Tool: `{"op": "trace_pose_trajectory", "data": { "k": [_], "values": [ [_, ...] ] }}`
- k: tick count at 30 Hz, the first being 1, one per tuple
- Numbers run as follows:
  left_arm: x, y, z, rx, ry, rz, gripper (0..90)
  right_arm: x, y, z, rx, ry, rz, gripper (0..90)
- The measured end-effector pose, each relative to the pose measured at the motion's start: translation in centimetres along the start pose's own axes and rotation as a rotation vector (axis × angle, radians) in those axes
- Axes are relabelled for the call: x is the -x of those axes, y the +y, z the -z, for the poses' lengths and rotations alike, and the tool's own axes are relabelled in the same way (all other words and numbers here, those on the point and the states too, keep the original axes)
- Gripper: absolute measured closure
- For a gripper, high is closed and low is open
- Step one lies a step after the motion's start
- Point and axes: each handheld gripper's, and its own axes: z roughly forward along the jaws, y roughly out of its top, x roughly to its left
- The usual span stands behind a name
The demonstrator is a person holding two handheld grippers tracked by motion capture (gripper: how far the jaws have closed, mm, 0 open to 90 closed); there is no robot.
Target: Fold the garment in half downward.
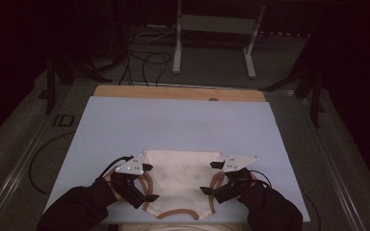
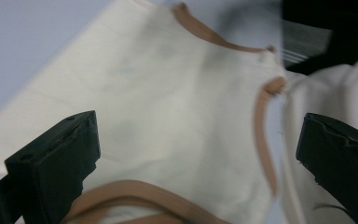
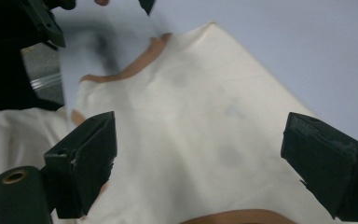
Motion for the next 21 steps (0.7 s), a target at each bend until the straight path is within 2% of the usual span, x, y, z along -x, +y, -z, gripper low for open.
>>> {"op": "trace_pose_trajectory", "data": {
  "k": [3, 6, 8, 16, 19, 21],
  "values": [
    [-0.5, 0.2, 0.1, 0.018, 0.004, 0.01, 0.6, 0.8, 0.1, 0.4, 0.026, -0.021, -0.008, 13.0],
    [-1.4, 0.5, 0.4, 0.066, 0.02, 0.02, 1.5, 1.6, 0.2, 0.7, 0.03, -0.056, -0.016, 13.1],
    [-1.8, 0.7, 0.5, 0.074, 0.033, 0.016, 1.5, 2.2, 0.3, 0.9, 0.03, -0.072, -0.016, 13.1],
    [-3.8, 0.7, 0.0, 0.065, 0.073, 0.049, 1.4, 4.8, 0.1, 1.4, 0.031, -0.13, -0.033, 13.3],
    [-4.5, 0.7, -0.3, 0.054, 0.077, 0.077, 0.7, 5.5, 0.0, 1.1, 0.013, -0.128, -0.041, 13.4],
    [-4.9, 0.6, -0.6, 0.042, 0.082, 0.08, 0.5, 6.0, -0.1, 0.9, 0.005, -0.129, -0.043, 13.2]
  ]
}}
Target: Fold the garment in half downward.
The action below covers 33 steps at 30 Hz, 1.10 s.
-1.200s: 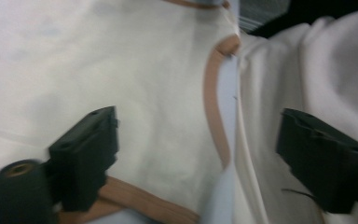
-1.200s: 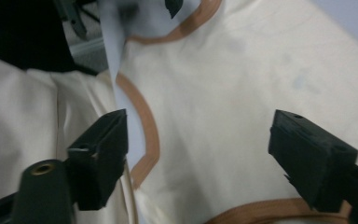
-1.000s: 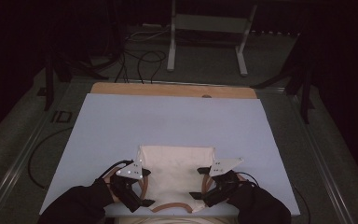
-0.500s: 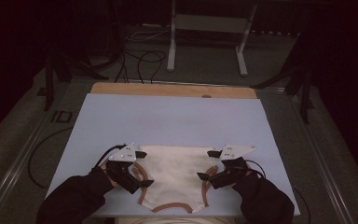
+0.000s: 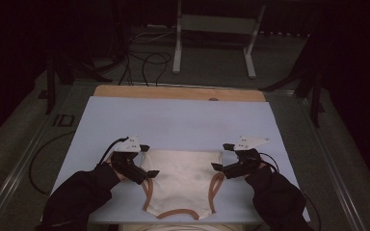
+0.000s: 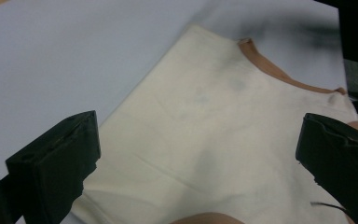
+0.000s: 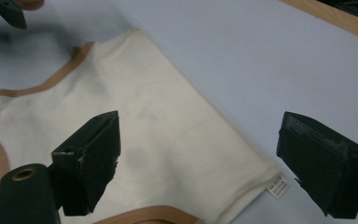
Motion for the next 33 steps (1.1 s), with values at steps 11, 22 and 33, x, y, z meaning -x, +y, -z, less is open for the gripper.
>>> {"op": "trace_pose_trajectory", "data": {
  "k": [11, 22, 33],
  "values": [
    [-2.8, 0.3, -1.3, -0.01, 0.013, 0.016, 0.5, 2.5, -0.4, -2.1, -0.065, 0.012, -0.037, 13.2],
    [-5.5, -0.6, -2.8, -0.063, 0.041, 0.075, 0.5, 4.4, -1.5, -3.7, -0.112, 0.006, -0.091, 12.4],
    [-7.0, -1.3, -3.4, -0.107, 0.084, 0.115, 2.0, 5.4, -1.9, -4.9, -0.158, 0.016, -0.106, 18.1]
  ]
}}
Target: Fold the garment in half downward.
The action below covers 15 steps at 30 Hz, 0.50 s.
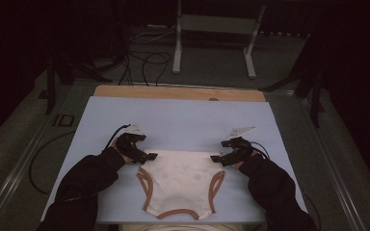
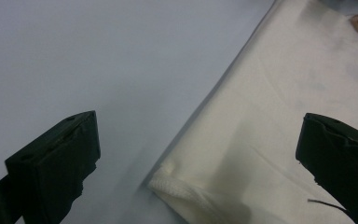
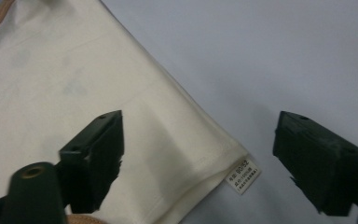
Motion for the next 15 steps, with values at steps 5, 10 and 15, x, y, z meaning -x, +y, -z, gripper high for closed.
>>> {"op": "trace_pose_trajectory", "data": {
  "k": [5, 10, 15],
  "values": [
    [-0.2, -0.4, -0.3, -0.022, 0.017, -0.004, 6.6, 0.2, -0.1, -0.3, -0.019, 0.014, 0.0, 25.6],
    [-0.4, -0.9, -0.5, -0.043, 0.008, -0.012, 21.1, 0.2, -0.4, -0.7, -0.048, 0.021, 0.005, 31.2],
    [-0.3, -1.3, -0.6, -0.066, 0.036, -0.027, 32.4, 0.2, -0.6, -1.1, -0.064, 0.013, 0.02, 37.1]
  ]
}}
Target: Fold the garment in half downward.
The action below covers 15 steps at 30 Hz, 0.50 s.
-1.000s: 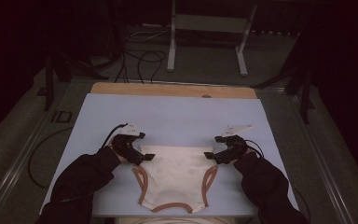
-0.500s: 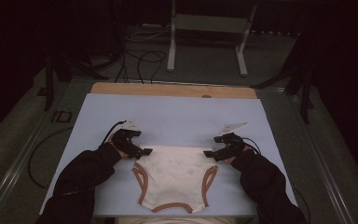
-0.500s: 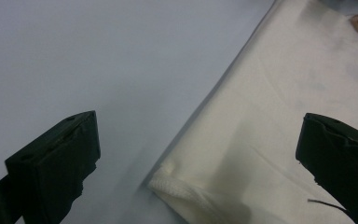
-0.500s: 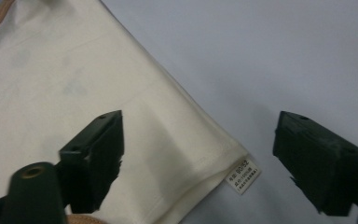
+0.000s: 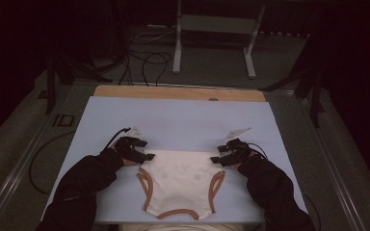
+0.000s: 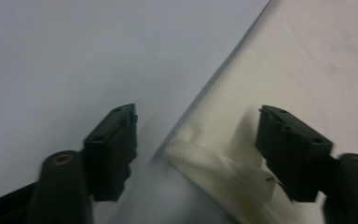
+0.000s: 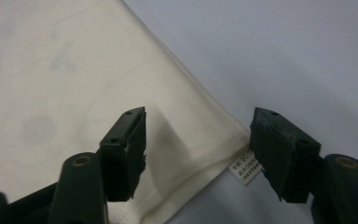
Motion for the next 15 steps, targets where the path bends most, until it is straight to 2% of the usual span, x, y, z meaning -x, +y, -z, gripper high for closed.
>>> {"op": "trace_pose_trajectory", "data": {
  "k": [6, 11, 12, 15],
  "values": [
    [0.02, 0.03, -0.06, -0.007, 0.027, -0.008, 44.3, -0.06, 0.09, -0.41, -0.023, -0.035, 0.025, 46.3],
    [0.18, 0.06, 0.09, -0.021, 0.022, -0.013, 54.1, -0.33, 0.14, -0.4, -0.039, -0.061, 0.051, 52.0],
    [0.3, 0.02, 0.19, -0.027, 0.019, -0.007, 55.9, -0.46, 0.14, -0.38, -0.044, -0.074, 0.064, 58.0],
    [0.39, 0.05, 0.31, -0.039, 0.013, -0.011, 60.9, -0.63, 0.19, -0.32, -0.052, -0.092, 0.081, 65.7]
  ]
}}
